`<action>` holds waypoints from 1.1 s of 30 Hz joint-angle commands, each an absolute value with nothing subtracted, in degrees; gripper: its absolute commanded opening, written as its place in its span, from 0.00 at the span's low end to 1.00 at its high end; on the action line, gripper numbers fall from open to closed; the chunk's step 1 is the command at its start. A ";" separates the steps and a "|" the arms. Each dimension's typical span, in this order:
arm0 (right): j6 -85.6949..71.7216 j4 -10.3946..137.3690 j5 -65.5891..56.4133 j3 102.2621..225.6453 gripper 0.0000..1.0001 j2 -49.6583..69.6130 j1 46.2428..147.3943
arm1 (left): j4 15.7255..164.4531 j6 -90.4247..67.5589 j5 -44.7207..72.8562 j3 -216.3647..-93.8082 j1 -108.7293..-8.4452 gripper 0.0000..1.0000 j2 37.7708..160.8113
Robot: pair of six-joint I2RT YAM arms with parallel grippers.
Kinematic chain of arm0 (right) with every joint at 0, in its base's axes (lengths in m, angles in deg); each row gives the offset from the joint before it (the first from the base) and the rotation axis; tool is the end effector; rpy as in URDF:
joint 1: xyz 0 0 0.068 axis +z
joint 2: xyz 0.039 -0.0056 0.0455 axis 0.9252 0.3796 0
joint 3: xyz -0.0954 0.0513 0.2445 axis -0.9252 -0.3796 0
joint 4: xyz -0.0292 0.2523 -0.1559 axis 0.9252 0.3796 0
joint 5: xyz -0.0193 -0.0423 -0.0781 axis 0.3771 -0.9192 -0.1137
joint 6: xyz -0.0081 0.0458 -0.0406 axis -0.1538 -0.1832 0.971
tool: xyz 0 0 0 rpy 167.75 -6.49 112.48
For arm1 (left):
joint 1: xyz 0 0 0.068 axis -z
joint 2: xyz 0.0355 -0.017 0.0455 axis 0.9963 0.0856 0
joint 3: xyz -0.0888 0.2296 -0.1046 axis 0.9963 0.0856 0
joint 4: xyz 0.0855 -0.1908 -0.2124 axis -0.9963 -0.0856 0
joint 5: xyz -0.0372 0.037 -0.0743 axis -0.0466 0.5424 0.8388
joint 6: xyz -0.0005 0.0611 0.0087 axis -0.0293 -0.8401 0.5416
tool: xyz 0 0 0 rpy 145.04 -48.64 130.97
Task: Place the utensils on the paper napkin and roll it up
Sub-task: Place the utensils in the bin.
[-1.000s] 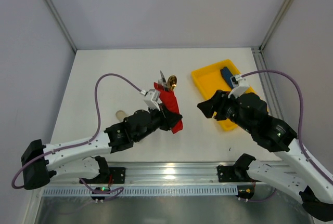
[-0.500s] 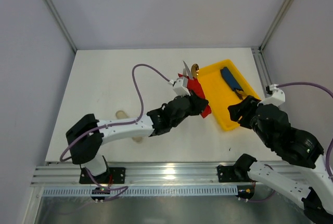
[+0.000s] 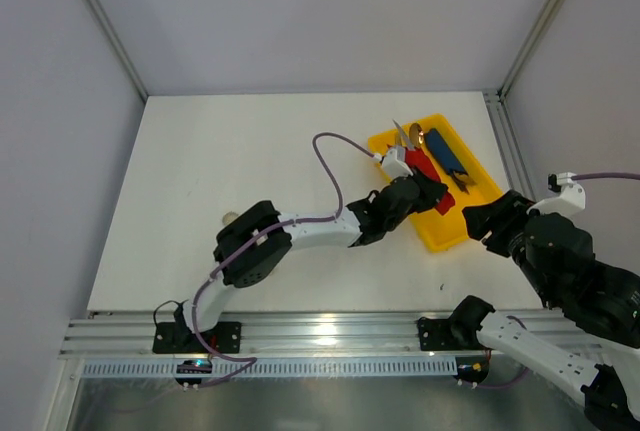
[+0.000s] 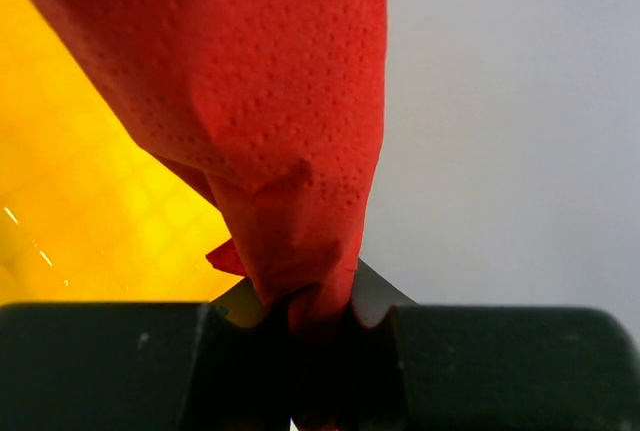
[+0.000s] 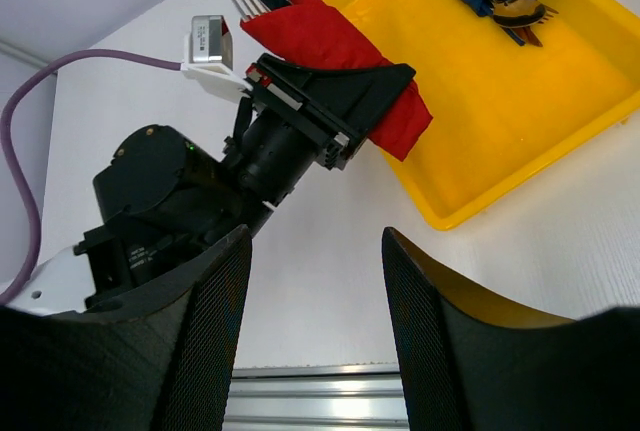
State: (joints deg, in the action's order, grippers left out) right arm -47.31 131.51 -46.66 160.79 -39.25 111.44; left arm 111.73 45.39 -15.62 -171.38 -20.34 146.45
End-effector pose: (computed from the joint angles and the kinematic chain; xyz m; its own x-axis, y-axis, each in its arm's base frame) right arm 0.0731 0.0335 0.4273 -0.3844 0.4689 -0.7952 0.1059 0.8781 0.4666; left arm 0.2472 -0.4840 0.2009 -0.6686 -0.6115 -0.4231 0.1821 0.4170 -0.8905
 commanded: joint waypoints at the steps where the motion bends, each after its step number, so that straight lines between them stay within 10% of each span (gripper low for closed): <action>1: -47.90 132.59 -48.88 162.24 0.59 -39.46 111.37 | 115.67 46.42 -16.34 -178.78 -20.66 0.00 150.16; 33: -46.40 129.07 -47.30 161.53 0.59 -35.33 111.29 | 98.63 41.41 -18.54 -194.37 -24.35 0.00 166.01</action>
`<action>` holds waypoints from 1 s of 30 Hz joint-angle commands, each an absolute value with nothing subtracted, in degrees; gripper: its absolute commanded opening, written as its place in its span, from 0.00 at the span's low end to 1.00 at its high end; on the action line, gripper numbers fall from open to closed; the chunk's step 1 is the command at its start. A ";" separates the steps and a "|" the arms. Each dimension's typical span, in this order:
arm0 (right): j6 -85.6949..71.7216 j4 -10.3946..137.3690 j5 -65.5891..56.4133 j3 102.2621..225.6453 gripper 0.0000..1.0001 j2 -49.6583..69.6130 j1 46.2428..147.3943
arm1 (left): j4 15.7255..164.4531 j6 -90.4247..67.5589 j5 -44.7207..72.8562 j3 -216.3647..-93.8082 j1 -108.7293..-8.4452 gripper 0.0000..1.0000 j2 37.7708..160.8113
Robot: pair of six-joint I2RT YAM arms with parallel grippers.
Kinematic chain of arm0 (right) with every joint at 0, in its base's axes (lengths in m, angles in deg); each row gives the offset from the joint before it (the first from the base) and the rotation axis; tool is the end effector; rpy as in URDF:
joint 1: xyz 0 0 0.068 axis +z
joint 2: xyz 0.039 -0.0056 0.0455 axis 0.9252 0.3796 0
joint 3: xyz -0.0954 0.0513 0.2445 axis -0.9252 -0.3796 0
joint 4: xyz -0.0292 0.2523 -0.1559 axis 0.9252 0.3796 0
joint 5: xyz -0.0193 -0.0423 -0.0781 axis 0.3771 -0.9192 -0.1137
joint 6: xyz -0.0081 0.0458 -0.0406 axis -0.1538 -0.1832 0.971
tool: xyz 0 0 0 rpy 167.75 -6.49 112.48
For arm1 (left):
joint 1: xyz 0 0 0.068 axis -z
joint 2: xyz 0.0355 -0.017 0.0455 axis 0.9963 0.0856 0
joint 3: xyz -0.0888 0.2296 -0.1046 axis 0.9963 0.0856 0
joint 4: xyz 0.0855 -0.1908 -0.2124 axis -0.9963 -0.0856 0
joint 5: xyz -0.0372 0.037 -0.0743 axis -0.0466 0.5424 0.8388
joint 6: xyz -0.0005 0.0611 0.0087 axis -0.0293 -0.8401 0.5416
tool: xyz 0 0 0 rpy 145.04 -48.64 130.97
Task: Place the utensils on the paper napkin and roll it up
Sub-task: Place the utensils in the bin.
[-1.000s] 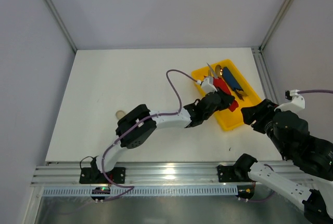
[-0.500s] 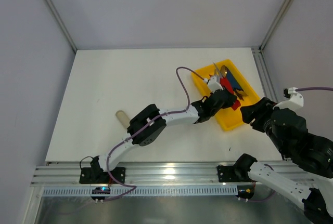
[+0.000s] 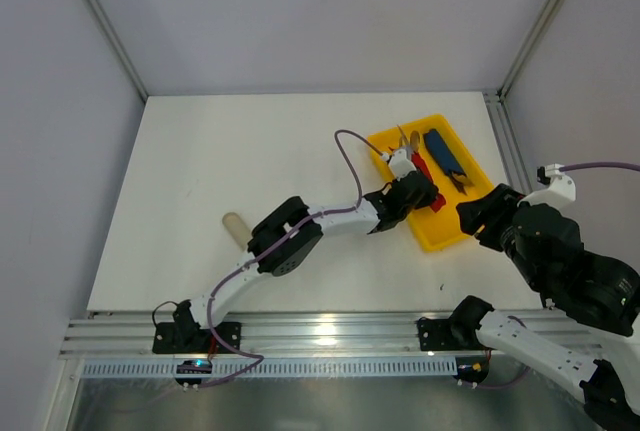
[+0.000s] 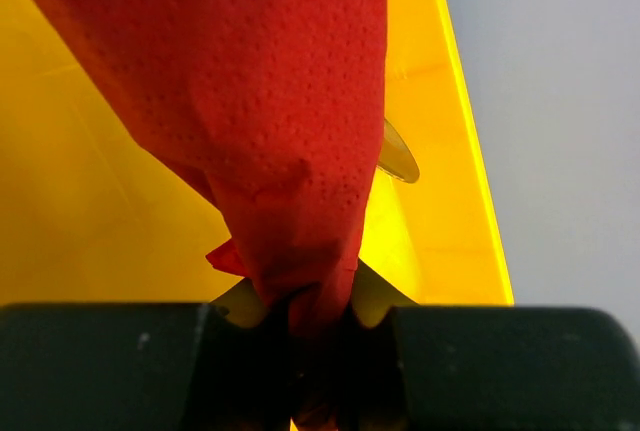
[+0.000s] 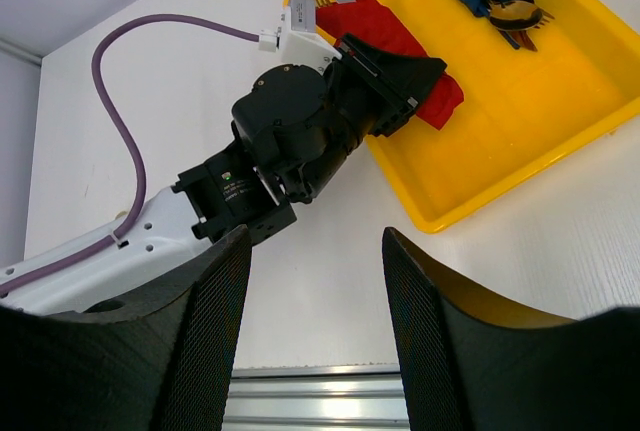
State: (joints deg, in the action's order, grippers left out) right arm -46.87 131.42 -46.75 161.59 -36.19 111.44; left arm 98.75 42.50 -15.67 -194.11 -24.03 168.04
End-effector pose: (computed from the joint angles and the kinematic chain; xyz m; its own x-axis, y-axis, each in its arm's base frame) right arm 0.0835 0.0435 0.4280 -0.4060 0.4413 -0.8002 0.1162 0.8935 0.4338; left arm 0.3097 -0.5246 0.1165 -0.6677 -0.5427 -0.5096 0.1031 0.6105 -0.7853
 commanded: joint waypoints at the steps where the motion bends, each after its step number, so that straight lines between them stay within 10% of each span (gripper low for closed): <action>1: -46.32 128.81 -47.04 161.53 0.59 -35.33 111.37 | 97.58 41.67 -19.06 -194.19 -24.35 0.00 165.74; 30: -45.44 126.88 -44.92 161.45 0.59 -34.98 111.37 | 98.71 32.63 -6.34 -174.41 -25.41 0.00 151.94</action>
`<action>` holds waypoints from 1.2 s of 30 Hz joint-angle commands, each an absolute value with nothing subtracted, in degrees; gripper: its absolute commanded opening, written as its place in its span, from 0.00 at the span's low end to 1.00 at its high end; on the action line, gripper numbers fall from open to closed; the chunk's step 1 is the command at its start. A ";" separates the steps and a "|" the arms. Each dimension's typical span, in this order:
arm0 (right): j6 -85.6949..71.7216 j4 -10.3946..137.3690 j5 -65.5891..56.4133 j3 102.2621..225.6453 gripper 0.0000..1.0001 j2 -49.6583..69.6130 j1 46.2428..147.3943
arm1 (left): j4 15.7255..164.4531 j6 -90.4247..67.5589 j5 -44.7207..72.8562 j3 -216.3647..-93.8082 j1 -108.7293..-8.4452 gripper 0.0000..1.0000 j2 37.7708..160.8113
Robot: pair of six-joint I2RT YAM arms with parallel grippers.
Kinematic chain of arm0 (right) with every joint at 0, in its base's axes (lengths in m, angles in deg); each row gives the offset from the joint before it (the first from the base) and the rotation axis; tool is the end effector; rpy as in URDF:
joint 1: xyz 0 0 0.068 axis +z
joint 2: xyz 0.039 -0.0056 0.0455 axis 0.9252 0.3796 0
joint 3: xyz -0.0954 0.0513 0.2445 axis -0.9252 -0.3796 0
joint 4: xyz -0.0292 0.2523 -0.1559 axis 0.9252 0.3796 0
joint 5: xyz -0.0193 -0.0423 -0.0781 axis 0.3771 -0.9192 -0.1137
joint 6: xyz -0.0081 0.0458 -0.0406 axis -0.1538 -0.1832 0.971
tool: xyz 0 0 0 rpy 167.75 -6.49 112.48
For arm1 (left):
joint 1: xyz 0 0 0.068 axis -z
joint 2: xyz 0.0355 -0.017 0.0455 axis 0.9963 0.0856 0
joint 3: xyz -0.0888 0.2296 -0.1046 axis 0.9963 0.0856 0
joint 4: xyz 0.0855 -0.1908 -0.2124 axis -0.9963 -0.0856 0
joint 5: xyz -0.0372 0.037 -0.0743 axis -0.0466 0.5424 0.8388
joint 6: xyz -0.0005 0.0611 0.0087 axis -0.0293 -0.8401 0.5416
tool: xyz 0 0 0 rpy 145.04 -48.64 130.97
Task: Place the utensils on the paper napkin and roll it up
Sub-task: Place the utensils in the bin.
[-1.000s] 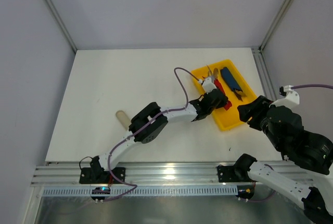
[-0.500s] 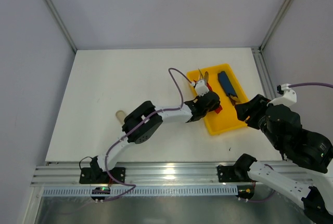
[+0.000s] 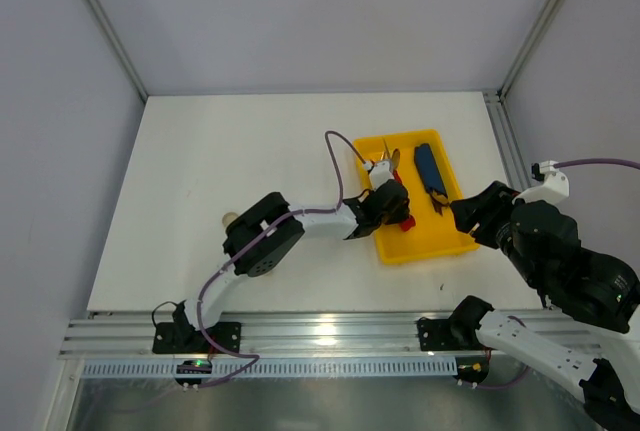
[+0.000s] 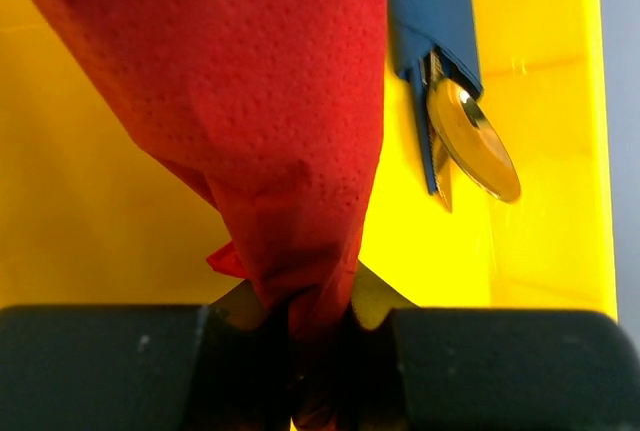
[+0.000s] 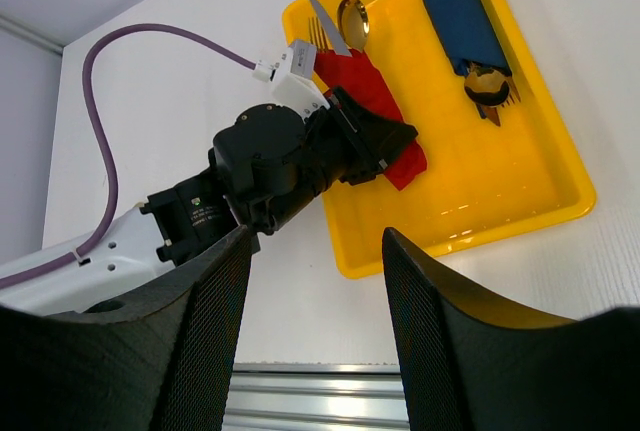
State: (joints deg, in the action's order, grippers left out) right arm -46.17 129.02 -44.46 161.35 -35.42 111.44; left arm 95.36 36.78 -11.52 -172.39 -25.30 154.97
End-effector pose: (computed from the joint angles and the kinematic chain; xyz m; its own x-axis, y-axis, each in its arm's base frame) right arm 0.0884 0.0502 0.4294 -0.4194 0.4408 -0.7936 0.0784 0.8885 0.4521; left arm 0.2837 -0.4595 0.0981 -0.7484 -0.3543 -0.5607 0.1080 0.7689 -0.6302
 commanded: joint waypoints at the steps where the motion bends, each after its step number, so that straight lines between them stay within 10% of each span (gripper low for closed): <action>1: -45.35 126.96 -45.01 161.44 0.59 -34.98 111.37 | 98.88 32.62 -5.10 -174.93 -25.58 0.00 152.20; 36: -44.47 125.65 -44.92 160.04 0.59 -34.37 111.37 | 95.73 45.28 8.44 -187.77 -29.98 0.00 163.54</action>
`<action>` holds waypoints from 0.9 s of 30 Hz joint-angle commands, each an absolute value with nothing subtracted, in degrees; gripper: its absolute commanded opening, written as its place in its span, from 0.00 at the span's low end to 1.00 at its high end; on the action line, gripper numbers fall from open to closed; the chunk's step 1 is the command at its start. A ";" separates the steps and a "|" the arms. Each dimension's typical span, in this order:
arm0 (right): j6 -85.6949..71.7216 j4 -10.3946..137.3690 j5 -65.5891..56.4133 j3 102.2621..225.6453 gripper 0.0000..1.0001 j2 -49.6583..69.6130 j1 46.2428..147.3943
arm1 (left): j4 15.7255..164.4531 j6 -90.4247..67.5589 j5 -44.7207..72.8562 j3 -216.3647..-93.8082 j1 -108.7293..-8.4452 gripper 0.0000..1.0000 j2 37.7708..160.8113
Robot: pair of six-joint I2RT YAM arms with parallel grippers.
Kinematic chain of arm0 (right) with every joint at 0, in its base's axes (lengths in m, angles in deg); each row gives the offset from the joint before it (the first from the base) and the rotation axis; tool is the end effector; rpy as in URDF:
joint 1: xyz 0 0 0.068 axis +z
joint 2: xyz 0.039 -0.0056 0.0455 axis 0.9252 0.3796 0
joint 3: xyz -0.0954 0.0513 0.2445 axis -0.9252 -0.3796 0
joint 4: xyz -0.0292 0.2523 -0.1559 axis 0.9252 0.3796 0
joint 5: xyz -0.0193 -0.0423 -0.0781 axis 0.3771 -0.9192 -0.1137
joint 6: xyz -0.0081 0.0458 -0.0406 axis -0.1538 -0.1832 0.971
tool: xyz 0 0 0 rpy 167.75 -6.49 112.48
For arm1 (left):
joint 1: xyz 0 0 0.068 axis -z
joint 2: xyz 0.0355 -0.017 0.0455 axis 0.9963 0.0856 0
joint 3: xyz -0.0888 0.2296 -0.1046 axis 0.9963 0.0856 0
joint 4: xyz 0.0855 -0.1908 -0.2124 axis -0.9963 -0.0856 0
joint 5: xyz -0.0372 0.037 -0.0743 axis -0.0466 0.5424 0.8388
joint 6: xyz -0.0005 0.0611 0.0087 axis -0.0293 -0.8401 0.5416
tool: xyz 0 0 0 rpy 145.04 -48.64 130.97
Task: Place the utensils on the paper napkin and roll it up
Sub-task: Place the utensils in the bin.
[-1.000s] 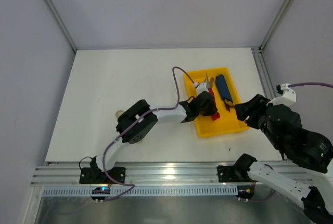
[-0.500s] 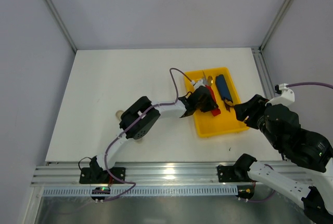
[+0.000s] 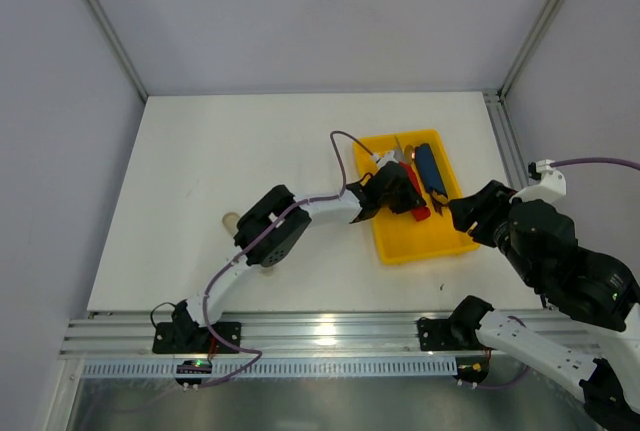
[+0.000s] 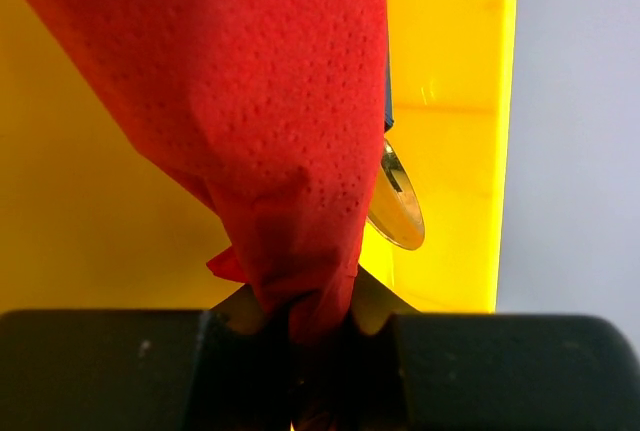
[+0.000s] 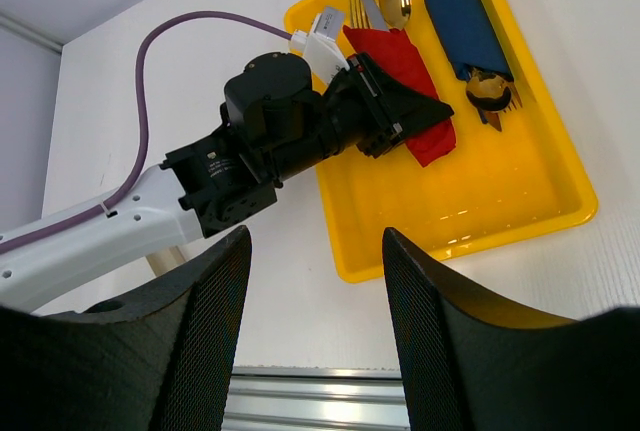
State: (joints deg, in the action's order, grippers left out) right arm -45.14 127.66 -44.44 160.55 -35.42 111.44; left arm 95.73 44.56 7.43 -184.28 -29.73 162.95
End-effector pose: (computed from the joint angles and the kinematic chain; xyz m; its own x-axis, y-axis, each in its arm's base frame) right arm 0.0909 0.0527 0.4277 -0.4154 0.4301 -0.8016 0.0675 0.8933 0.4444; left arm 0.3292 -0.4787 0.0966 -0.8814 -0.3498 -0.3174 0.0567 0.5888 -0.8063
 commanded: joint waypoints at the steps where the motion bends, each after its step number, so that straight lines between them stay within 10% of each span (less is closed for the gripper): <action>1: -44.38 125.65 -44.84 160.04 0.59 -34.37 111.37 | 95.20 45.45 8.27 -188.12 -29.98 0.00 163.72; 27: -44.82 124.42 -44.05 158.63 0.59 -34.72 111.29 | 82.27 45.28 4.66 -193.22 -29.98 0.11 166.44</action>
State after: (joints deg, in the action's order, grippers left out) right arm -45.12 126.70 -43.74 158.75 -35.42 111.44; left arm 86.34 45.85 6.74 -192.32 -29.76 166.56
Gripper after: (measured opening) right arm 0.589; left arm 0.157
